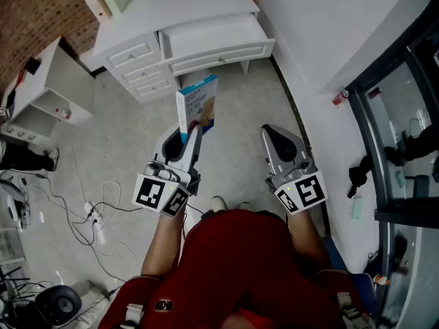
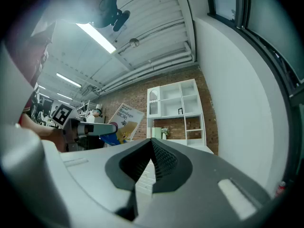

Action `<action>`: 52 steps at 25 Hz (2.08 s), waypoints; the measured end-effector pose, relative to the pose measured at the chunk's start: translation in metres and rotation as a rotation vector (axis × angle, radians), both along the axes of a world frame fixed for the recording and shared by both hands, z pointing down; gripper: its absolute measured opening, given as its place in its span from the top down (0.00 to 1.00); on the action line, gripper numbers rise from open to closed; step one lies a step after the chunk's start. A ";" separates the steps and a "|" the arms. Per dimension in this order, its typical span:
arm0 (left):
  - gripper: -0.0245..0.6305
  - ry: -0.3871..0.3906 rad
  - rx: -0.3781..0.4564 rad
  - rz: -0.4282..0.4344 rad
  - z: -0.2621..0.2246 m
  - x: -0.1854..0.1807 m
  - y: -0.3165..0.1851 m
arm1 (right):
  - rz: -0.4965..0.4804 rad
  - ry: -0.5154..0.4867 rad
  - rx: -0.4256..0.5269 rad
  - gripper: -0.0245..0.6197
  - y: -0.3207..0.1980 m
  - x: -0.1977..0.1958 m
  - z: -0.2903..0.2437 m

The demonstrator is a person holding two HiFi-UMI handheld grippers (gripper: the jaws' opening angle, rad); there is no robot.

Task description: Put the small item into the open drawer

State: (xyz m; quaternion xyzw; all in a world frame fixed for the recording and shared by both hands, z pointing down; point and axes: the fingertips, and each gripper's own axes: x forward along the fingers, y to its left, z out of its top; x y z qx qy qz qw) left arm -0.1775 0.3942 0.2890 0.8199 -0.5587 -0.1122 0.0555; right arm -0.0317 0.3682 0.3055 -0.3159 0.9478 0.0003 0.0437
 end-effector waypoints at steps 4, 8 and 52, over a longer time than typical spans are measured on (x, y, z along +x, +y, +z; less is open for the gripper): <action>0.84 0.003 0.004 0.007 0.000 -0.005 -0.004 | 0.008 0.007 0.003 0.95 -0.001 -0.005 0.002; 0.84 0.008 0.002 0.021 0.003 -0.010 -0.008 | 0.017 -0.004 -0.015 0.95 -0.005 -0.010 0.006; 0.84 -0.116 -0.201 -0.043 0.086 0.032 -0.473 | 0.013 0.002 -0.091 0.94 -0.441 0.073 0.067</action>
